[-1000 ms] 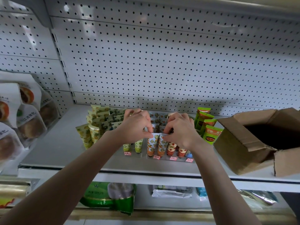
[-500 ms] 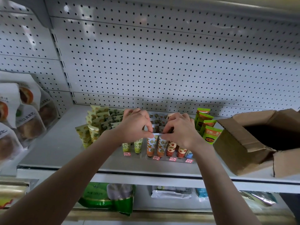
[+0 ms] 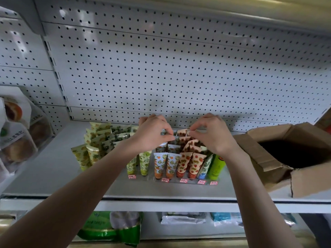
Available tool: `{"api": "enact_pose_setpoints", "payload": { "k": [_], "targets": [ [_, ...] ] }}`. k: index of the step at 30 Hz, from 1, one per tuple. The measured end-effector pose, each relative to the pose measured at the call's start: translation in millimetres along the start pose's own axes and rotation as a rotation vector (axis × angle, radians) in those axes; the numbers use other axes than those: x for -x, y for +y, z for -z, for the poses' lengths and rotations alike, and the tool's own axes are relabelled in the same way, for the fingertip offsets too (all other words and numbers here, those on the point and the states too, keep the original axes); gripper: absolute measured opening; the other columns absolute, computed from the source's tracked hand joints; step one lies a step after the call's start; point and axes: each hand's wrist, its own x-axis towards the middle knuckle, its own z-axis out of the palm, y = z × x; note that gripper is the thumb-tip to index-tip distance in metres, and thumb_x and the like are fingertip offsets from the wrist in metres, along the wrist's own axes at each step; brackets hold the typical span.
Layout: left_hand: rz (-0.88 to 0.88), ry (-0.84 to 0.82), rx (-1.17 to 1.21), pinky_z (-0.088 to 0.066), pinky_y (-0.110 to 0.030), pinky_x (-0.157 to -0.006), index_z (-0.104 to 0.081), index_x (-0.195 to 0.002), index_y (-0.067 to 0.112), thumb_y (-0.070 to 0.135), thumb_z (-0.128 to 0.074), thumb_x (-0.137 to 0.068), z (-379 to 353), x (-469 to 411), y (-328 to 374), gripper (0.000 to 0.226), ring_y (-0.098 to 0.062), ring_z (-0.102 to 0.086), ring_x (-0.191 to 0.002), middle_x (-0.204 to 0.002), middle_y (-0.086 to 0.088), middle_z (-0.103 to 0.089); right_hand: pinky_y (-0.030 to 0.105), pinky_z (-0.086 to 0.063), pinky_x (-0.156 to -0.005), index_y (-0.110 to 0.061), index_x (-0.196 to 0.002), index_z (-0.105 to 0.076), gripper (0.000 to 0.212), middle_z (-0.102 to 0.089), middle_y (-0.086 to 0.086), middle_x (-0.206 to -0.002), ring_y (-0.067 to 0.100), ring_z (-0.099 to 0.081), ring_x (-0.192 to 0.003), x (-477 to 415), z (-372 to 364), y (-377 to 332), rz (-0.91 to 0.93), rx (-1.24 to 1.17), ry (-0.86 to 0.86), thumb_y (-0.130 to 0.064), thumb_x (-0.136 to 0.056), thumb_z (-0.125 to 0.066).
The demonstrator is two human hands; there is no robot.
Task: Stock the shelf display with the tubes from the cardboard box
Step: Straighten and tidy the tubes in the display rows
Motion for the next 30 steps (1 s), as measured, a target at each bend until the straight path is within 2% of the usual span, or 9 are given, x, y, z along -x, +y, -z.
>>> {"api": "enact_pose_setpoints", "payload": {
  "k": [7,10,15,17,21,30],
  "targets": [
    [0.041,-0.019,0.012,-0.017,-0.03,-0.087,-0.069,-0.093,0.026,0.038,-0.063,-0.084,-14.8,-27.1,5.9,0.016,-0.014,-0.04,-0.112,-0.109,0.006,-0.054,0.035,-0.036,-0.092,-0.025,-0.081,-0.068,0.004,-0.052,-0.006,-0.1,0.022,-0.043,-0.108,-14.8,13.2,16.3,-0.058,0.006,-0.029,-0.024,-0.08,-0.072],
    [0.061,-0.043,-0.012,-0.018,-0.031,-0.086,-0.069,-0.093,0.027,0.042,-0.061,-0.085,-21.2,-39.7,6.3,0.019,-0.015,-0.04,-0.111,-0.11,0.004,-0.054,0.04,-0.037,-0.097,-0.023,-0.083,-0.07,0.004,-0.055,-0.003,-0.104,0.023,-0.045,-0.111,-24.7,12.2,22.6,-0.08,0.047,-0.051,-0.024,-0.079,-0.071],
    [0.088,-0.079,-0.073,-0.018,-0.033,-0.087,-0.068,-0.101,0.028,0.047,-0.059,-0.084,-28.3,-61.0,4.0,0.027,-0.018,-0.039,-0.116,-0.114,0.004,-0.053,0.038,-0.03,-0.102,-0.025,-0.089,-0.071,0.01,-0.056,-0.001,-0.117,0.024,-0.041,-0.117,-40.5,8.4,28.3,-0.111,0.185,-0.094,-0.029,-0.08,-0.07],
    [0.101,-0.108,-0.097,-0.021,-0.036,-0.093,-0.068,-0.101,0.029,0.049,-0.059,-0.084,-32.2,-68.4,2.7,0.028,-0.018,-0.039,-0.117,-0.116,0.004,-0.053,0.037,-0.025,-0.101,-0.027,-0.092,-0.07,0.011,-0.052,0.0,-0.121,0.024,-0.036,-0.119,-46.3,7.2,29.6,-0.127,0.241,-0.145,-0.03,-0.081,-0.067],
    [0.113,-0.156,-0.132,-0.022,-0.039,-0.097,-0.069,-0.096,0.03,0.05,-0.061,-0.083,-40.4,-81.0,-0.1,0.025,-0.018,-0.038,-0.117,-0.116,0.004,-0.053,0.037,-0.023,-0.101,-0.029,-0.093,-0.07,0.012,-0.05,-0.001,-0.122,0.025,-0.033,-0.121,-55.6,1.9,33.7,-0.131,0.26,-0.197,-0.033,-0.082,-0.068],
    [0.083,-0.212,-0.133,-0.022,-0.037,-0.096,-0.07,-0.092,0.033,0.047,-0.061,-0.083,-48.0,-89.8,-3.0,0.019,-0.017,-0.038,-0.113,-0.113,0.006,-0.052,0.038,-0.02,-0.103,-0.03,-0.093,-0.071,0.013,-0.047,-0.002,-0.123,0.024,-0.03,-0.121,-67.3,-12.1,40.3,-0.095,0.34,-0.278,-0.036,-0.083,-0.067]
  ]
}}
